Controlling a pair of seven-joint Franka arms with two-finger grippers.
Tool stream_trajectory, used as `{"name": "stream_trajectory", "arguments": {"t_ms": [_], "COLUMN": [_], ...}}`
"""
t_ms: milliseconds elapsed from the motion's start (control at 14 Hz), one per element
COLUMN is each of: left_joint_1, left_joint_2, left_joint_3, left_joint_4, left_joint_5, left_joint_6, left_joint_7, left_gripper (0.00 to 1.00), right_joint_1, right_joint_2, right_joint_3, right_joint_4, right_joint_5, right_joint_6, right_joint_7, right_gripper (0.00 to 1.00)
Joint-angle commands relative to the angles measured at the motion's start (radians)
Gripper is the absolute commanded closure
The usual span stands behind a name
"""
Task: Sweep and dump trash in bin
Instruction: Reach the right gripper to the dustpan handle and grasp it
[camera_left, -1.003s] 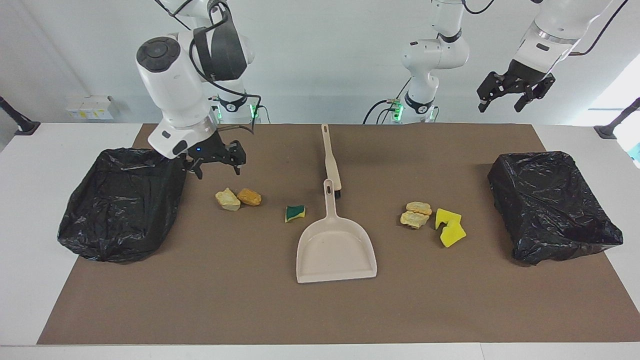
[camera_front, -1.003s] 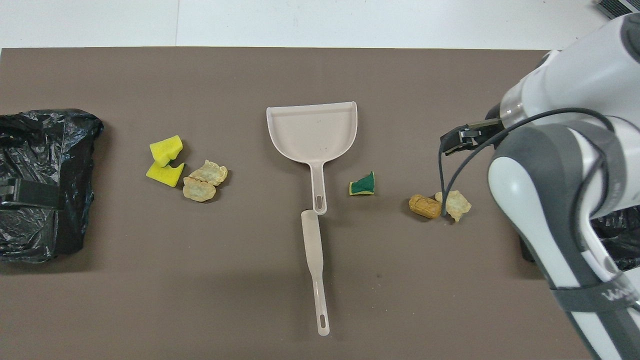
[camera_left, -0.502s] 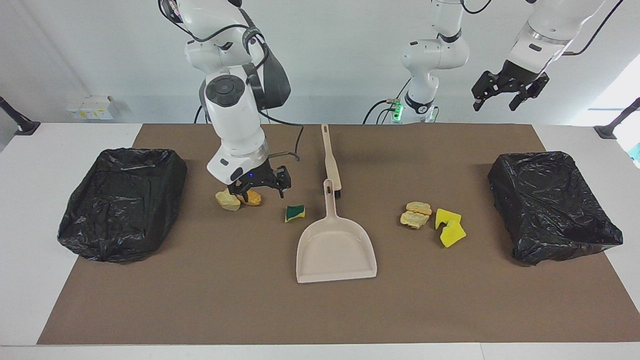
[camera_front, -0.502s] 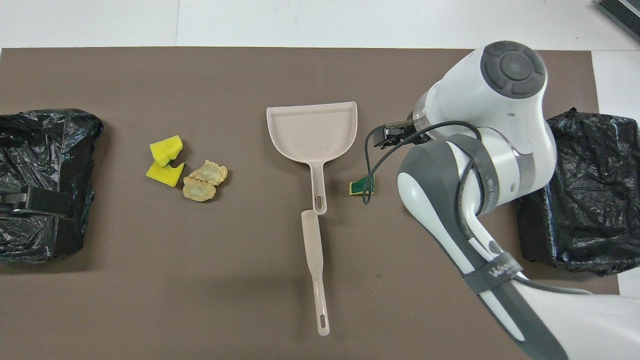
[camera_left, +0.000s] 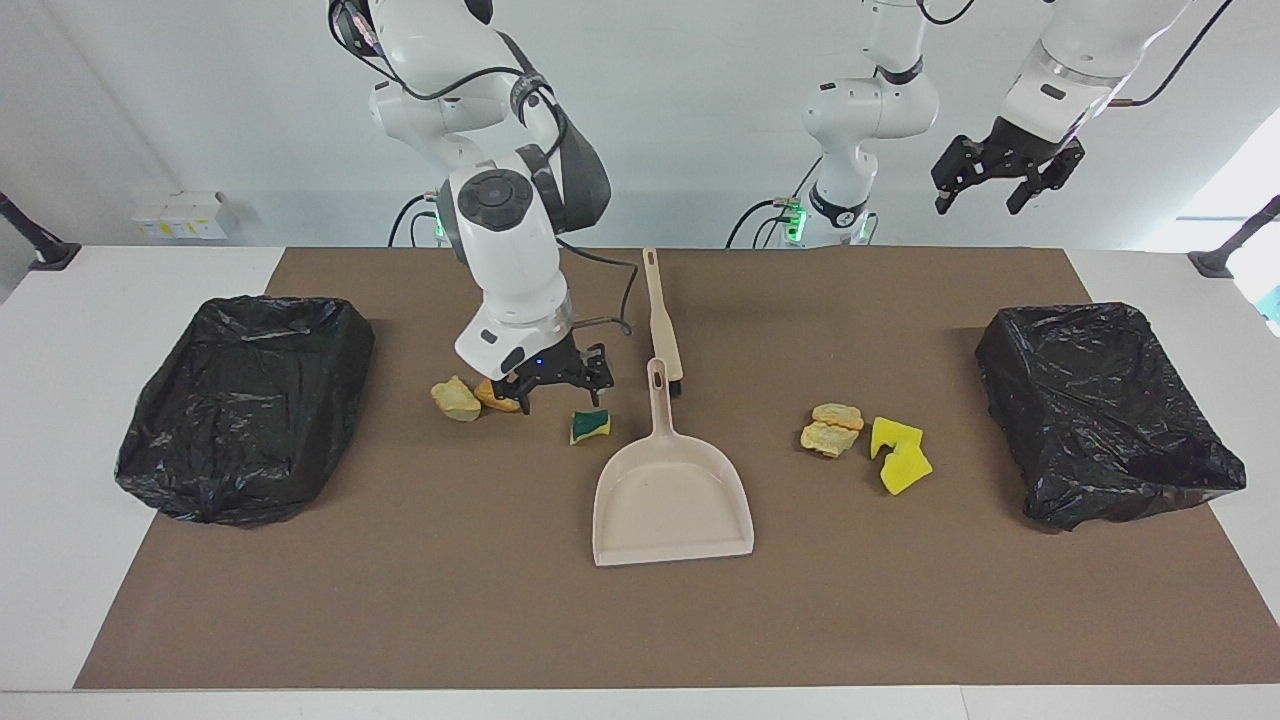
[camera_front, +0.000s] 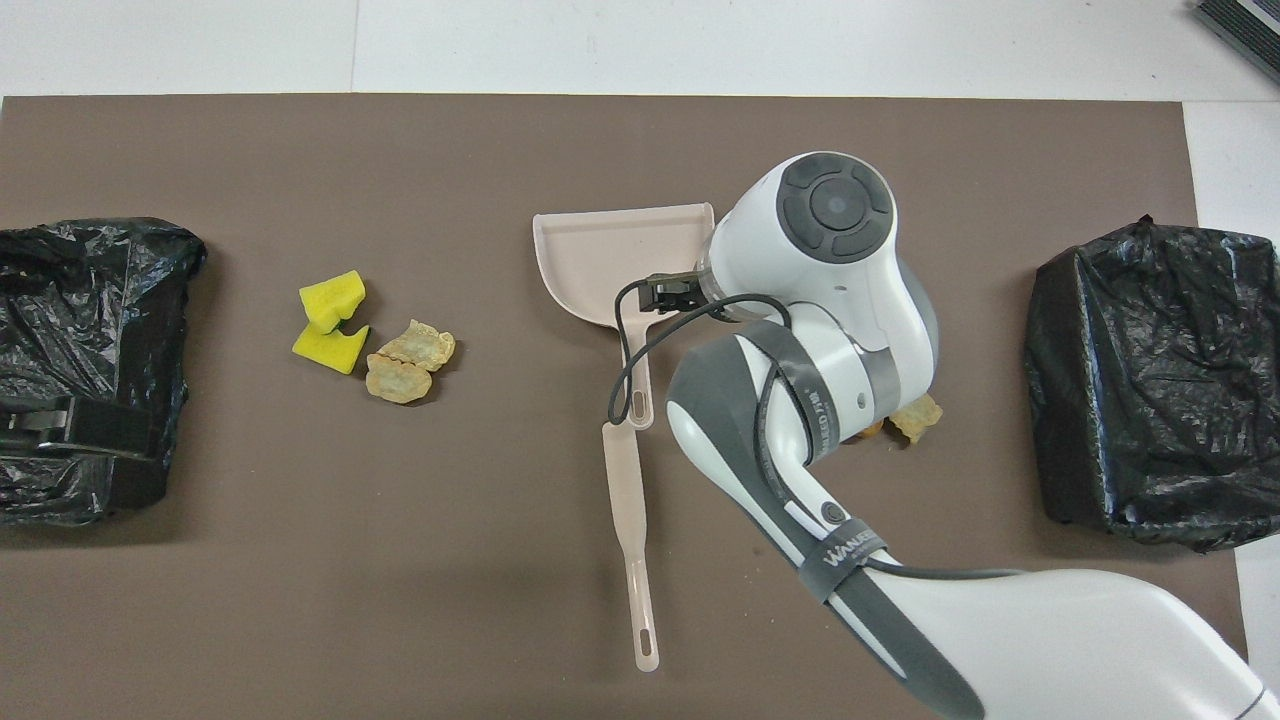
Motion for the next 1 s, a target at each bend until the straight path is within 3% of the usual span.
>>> {"name": "stream_trajectory", "arguments": {"t_ms": [0, 287, 502, 931], "left_joint_1": [-0.009, -0.005, -0.005, -0.005], "left_joint_2": [-0.025, -0.027, -0.027, -0.027], "left_joint_3": [0.010, 0.010, 0.009, 0.009], "left_joint_4": [-0.028, -0.028, -0.030, -0.030], "left_joint_5": [-0.008, -0.008, -0.008, -0.008], "left_joint_6": [0.006, 0.002, -0.001, 0.002], "left_joint_7": [0.000, 0.000, -0.002, 0.000], "left_gripper": [0.00, 0.00, 0.00, 0.00], "right_joint_1": [0.046, 0.078, 0.098, 0.129], "right_joint_2": [0.055, 0.076, 0.056, 0.026], "right_joint_3": [-0.002, -0.001, -0.001, -0.002], "right_joint_4": [0.026, 0.008, -0.055, -0.120], "right_joint_5": [-0.018, -0.087, -0.087, -0.087], "right_joint_6": [0.052, 0.114, 0.119, 0.119], "right_joint_7": [0.053, 0.078, 0.079, 0.107], "right_gripper": [0.00, 0.01, 0.14, 0.28]}}
